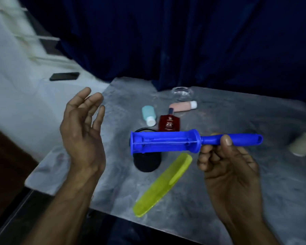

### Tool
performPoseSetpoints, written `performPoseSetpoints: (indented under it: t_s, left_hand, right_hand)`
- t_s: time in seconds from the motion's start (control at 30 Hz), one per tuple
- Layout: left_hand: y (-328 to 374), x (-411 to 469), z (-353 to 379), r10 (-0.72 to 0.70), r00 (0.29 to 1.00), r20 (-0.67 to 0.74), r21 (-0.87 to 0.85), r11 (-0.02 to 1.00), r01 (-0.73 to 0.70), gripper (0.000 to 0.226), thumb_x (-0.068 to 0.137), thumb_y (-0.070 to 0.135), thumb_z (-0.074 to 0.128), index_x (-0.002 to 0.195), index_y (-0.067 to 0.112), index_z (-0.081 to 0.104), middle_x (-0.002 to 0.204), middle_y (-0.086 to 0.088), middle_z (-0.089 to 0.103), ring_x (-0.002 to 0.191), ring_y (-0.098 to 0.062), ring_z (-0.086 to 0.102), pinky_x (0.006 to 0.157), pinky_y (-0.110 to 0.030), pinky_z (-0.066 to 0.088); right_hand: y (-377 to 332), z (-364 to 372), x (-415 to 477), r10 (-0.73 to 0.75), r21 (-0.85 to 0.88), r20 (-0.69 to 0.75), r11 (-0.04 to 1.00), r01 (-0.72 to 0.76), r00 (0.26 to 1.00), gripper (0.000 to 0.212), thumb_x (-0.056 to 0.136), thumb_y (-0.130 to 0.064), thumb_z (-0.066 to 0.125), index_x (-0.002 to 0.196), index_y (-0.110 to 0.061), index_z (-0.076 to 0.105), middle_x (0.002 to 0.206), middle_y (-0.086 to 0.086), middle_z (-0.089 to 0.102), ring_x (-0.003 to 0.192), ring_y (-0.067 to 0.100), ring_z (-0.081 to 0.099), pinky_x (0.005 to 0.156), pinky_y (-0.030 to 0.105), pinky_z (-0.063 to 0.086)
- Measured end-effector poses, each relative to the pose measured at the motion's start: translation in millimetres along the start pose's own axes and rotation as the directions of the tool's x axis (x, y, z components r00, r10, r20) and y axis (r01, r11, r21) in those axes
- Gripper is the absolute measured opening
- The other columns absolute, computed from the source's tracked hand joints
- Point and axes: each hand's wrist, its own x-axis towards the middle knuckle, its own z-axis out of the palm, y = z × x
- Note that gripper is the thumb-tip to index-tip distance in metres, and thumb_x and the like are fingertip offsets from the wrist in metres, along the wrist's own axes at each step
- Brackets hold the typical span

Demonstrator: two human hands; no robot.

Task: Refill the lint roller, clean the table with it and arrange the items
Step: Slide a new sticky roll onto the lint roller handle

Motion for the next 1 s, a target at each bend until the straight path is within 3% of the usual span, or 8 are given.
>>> performPoseSetpoints:
  t_s: [0.13, 0.3, 0.4, 0.53, 0.7, 0.83, 1.0]
  left_hand:
    - [-14.2, 1.7, 46.3, -0.048, 0.994, 0.101, -0.01, 0.999, 0.05, 0.045, 0.098, 0.021, 0.047, 0.138, 0.005, 0.063, 0.118, -0.01, 0.075, 0.13, -0.03, 0.068, 0.114, -0.039, 0.053]
    - [-37.5, -4.2, 106.7, -0.117, 0.94, 0.32, 0.022, 0.993, 0.116, 0.04, 0.095, 0.018, 0.045, 0.129, 0.01, 0.065, 0.107, -0.005, 0.076, 0.114, -0.02, 0.072, 0.107, -0.037, 0.056]
    - [-51.0, -13.2, 151.7, -0.162, 0.886, 0.435, 0.06, 0.987, 0.151, 0.037, 0.094, 0.015, 0.044, 0.123, 0.013, 0.067, 0.108, -0.008, 0.075, 0.113, -0.021, 0.072, 0.104, -0.039, 0.057]
    - [-73.4, -33.3, 218.6, -0.195, 0.762, 0.618, 0.137, 0.981, 0.139, 0.03, 0.102, 0.012, 0.046, 0.124, 0.012, 0.067, 0.111, -0.012, 0.074, 0.113, -0.02, 0.071, 0.092, -0.036, 0.061]
    - [-110.8, -77.2, 297.5, -0.206, 0.55, 0.81, 0.237, 0.971, 0.015, 0.03, 0.096, 0.023, 0.058, 0.123, 0.014, 0.065, 0.107, -0.009, 0.075, 0.106, -0.017, 0.071, 0.087, -0.041, 0.064]
    - [-153.6, -115.3, 334.6, -0.211, 0.391, 0.896, 0.33, 0.905, -0.269, 0.033, 0.095, 0.013, 0.073, 0.127, 0.01, 0.065, 0.111, -0.007, 0.074, 0.103, -0.023, 0.071, 0.102, -0.05, 0.057]
    - [-189.8, -144.7, 356.3, -0.267, 0.292, 0.918, 0.384, 0.775, -0.502, 0.065, 0.089, 0.036, 0.079, 0.147, 0.021, 0.055, 0.143, -0.002, 0.059, 0.131, -0.022, 0.058, 0.113, -0.045, 0.047]
  right_hand:
    - [-22.0, -24.0, 0.2, -0.085, 0.005, -0.059, 0.996, 0.086, 0.995, 0.02, 0.084, -0.027, 0.075, 0.088, -0.008, 0.074, 0.073, 0.013, 0.072, 0.058, 0.019, 0.066, 0.051, 0.026, 0.053]
    - [-44.3, -53.9, -1.1, -0.169, 0.015, -0.155, 0.985, 0.173, 0.973, 0.015, 0.091, -0.018, 0.063, 0.087, -0.008, 0.074, 0.073, 0.014, 0.072, 0.059, 0.019, 0.067, 0.051, 0.026, 0.054]
    - [-59.3, -69.0, -1.4, -0.201, 0.014, -0.2, 0.978, 0.208, 0.959, 0.015, 0.088, -0.021, 0.068, 0.088, -0.008, 0.076, 0.074, 0.015, 0.073, 0.061, 0.019, 0.069, 0.053, 0.026, 0.054]
    - [-81.3, -90.9, -4.7, -0.254, -0.01, -0.249, 0.966, 0.26, 0.934, 0.015, 0.09, -0.021, 0.069, 0.09, -0.007, 0.075, 0.076, 0.015, 0.072, 0.061, 0.02, 0.069, 0.053, 0.027, 0.055]
    - [-112.1, -115.2, -13.2, -0.31, -0.059, -0.316, 0.95, 0.308, 0.897, 0.014, 0.087, -0.023, 0.077, 0.084, -0.01, 0.077, 0.073, 0.015, 0.072, 0.059, 0.02, 0.068, 0.052, 0.027, 0.055]
    - [-130.5, -133.4, -21.8, -0.366, -0.086, -0.377, 0.928, 0.362, 0.851, 0.014, 0.089, -0.02, 0.069, 0.083, -0.01, 0.075, 0.072, 0.016, 0.072, 0.058, 0.02, 0.068, 0.052, 0.027, 0.055]
    - [-144.9, -151.5, -31.1, -0.396, -0.116, -0.403, 0.916, 0.384, 0.825, 0.014, 0.087, -0.021, 0.069, 0.086, -0.008, 0.074, 0.073, 0.016, 0.072, 0.059, 0.02, 0.068, 0.053, 0.027, 0.056]
